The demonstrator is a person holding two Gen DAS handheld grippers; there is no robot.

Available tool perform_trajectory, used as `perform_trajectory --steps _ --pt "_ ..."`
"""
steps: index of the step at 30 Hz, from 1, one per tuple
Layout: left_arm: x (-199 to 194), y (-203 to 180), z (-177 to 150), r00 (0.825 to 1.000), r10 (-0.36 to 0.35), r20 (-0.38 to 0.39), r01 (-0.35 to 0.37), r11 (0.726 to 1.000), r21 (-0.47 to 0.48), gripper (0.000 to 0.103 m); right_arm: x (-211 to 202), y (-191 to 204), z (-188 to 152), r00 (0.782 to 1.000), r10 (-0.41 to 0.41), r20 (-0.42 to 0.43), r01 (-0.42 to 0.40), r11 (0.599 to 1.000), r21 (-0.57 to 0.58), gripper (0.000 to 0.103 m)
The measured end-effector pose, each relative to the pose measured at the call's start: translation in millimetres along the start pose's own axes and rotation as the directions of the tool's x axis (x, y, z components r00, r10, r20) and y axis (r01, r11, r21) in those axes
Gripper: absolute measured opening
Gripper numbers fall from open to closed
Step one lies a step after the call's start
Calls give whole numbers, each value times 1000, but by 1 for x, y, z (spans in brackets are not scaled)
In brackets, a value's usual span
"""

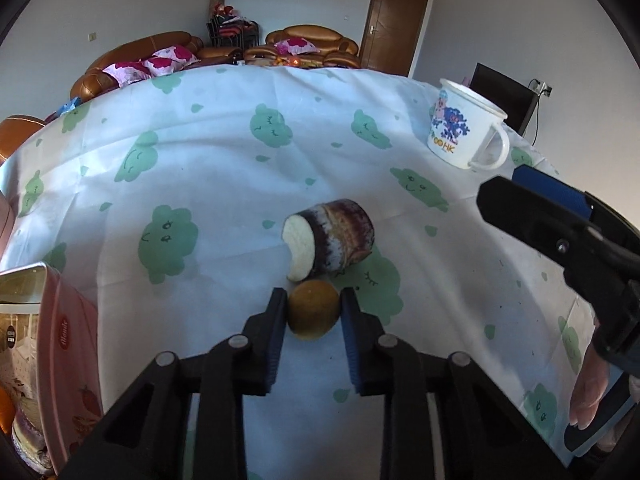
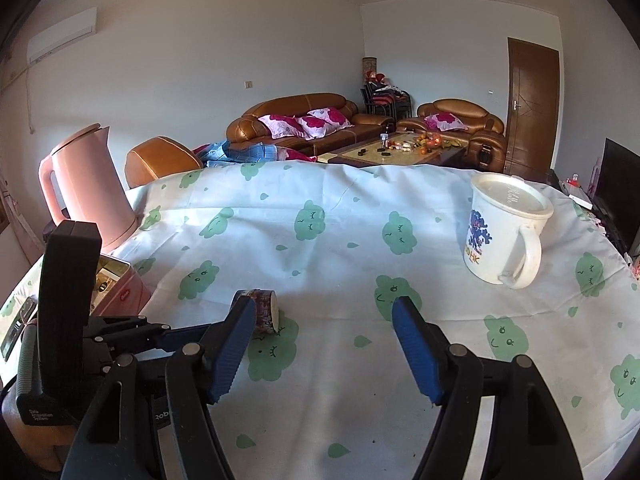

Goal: Organize fruits
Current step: 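Grasp the small yellow fruit with the left gripper while the right grasps the sugarcane piece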

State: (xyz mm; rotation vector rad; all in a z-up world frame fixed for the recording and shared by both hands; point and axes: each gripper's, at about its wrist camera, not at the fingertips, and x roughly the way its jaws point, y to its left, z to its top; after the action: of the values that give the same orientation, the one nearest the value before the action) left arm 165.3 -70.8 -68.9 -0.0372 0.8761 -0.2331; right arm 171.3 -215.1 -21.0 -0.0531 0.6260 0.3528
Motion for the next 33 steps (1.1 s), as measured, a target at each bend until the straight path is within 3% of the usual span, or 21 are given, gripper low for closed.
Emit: perform_trajectory --steps 7,22,33 --pt "-14 26 3 993 83 78 -79 995 -53 28 14 15 8 999 29 -31 -29 1000 3 72" --pt "-16 50 8 989 103 103 -89 988 -129 28 64 35 9 992 63 -105 -60 998 30 72" --pt "-21 67 4 988 106 110 -86 981 -174 28 80 46 0 981 86 -176 -91 996 -21 55"
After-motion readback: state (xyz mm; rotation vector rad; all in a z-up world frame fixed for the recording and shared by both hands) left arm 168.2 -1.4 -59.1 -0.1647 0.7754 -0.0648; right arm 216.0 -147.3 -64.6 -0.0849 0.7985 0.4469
